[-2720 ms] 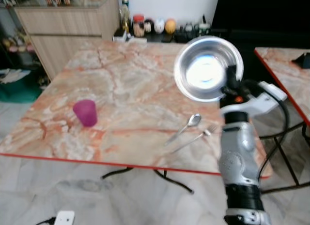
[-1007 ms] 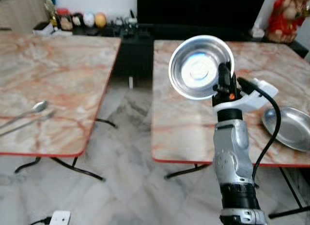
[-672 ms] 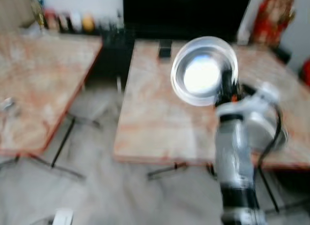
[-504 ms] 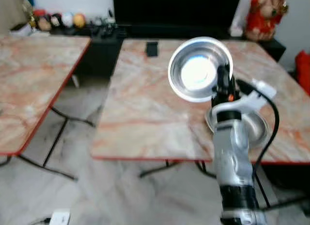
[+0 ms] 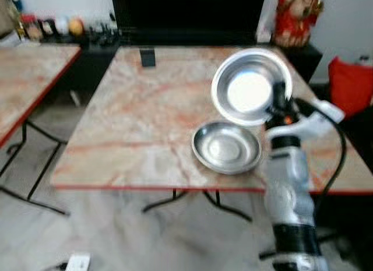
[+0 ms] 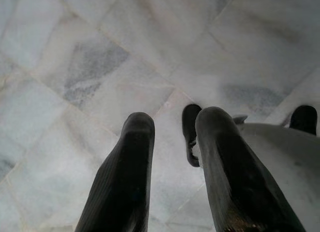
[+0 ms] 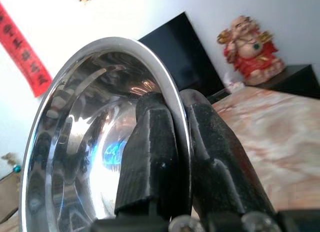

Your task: Setting the table

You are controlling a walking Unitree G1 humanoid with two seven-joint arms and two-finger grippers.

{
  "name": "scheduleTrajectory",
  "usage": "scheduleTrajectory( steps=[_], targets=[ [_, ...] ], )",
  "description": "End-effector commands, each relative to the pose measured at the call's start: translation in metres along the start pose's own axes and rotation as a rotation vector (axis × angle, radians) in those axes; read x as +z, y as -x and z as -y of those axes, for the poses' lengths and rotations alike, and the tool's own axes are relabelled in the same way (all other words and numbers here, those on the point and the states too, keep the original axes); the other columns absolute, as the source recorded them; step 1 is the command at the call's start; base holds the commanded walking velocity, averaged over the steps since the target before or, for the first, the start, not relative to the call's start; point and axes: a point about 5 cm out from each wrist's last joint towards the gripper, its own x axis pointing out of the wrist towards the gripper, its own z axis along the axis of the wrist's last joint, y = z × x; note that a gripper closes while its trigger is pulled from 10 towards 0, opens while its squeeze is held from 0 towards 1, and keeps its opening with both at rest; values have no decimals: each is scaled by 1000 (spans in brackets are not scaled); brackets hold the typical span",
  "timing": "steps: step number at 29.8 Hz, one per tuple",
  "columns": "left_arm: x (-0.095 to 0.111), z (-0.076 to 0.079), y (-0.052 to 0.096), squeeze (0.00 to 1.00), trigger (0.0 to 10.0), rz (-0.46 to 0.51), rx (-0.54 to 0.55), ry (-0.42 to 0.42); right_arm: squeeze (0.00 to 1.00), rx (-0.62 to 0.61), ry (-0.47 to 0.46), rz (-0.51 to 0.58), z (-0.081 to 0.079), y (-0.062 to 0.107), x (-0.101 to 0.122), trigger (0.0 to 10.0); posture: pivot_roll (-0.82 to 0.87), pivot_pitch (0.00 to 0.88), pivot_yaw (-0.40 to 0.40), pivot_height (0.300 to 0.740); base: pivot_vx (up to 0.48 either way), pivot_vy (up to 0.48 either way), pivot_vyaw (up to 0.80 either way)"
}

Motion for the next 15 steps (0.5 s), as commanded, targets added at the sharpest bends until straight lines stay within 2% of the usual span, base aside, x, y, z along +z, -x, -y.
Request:
scheduleTrajectory(
  steps=[1,15],
  targets=[
    [-4,-6,2,0,10000,-21,11,-4,0,30,-5,6,-10,-1,0,10000,-18,0,-4,740,0,0,0],
    [-3,-6,2,0,10000,-24,7,4,0,11,57,-76,-3,-1,-8,10000,-16,0,0,740,0,0,0]
  ],
)
